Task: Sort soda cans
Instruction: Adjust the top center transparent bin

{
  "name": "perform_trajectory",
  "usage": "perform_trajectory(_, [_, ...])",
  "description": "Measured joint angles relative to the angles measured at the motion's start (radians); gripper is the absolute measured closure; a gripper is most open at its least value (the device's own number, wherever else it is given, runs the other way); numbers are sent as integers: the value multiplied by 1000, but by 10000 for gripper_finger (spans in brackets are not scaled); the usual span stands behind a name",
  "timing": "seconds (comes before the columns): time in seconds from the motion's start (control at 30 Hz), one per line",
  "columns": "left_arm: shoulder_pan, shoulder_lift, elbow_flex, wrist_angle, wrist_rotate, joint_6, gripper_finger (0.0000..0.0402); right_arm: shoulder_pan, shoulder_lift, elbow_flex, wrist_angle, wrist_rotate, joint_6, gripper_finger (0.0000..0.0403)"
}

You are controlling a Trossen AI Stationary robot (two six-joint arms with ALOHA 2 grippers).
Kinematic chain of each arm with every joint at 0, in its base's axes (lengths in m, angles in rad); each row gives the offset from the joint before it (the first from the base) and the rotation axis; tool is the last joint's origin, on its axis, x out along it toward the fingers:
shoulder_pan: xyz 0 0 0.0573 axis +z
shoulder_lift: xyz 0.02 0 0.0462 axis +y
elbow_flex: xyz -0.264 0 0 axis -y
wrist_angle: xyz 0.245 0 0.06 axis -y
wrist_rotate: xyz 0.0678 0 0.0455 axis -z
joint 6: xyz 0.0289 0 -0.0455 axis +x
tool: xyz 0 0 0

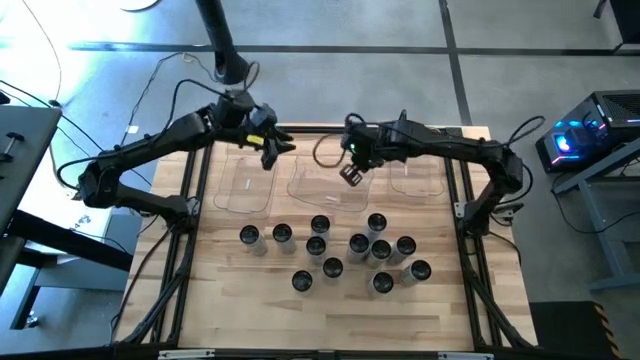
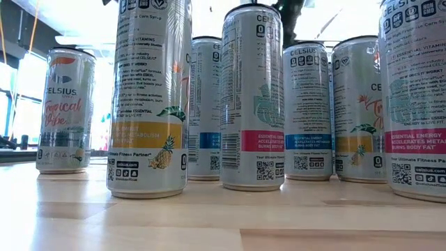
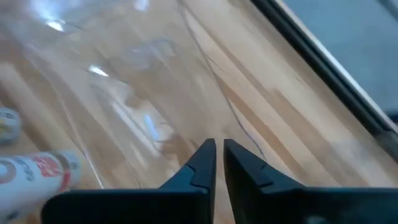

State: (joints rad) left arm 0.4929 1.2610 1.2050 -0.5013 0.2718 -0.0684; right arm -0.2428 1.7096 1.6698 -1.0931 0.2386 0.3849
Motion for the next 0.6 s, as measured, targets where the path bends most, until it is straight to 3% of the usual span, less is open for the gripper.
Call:
perform_trajectory(0.17, [-105,0,-70,-2,-168,-146,388,-87,1,-59,97,-88,-133,396])
perform_trajectory(0.37, [-193,3,-202,6,-284,-378,400,-164,1,-126,104,-200,-224,401])
perform_trajectory(0.6, [-230,2,-221,30,-227,-484,401,-213,1,-228,109,-361,-230,402])
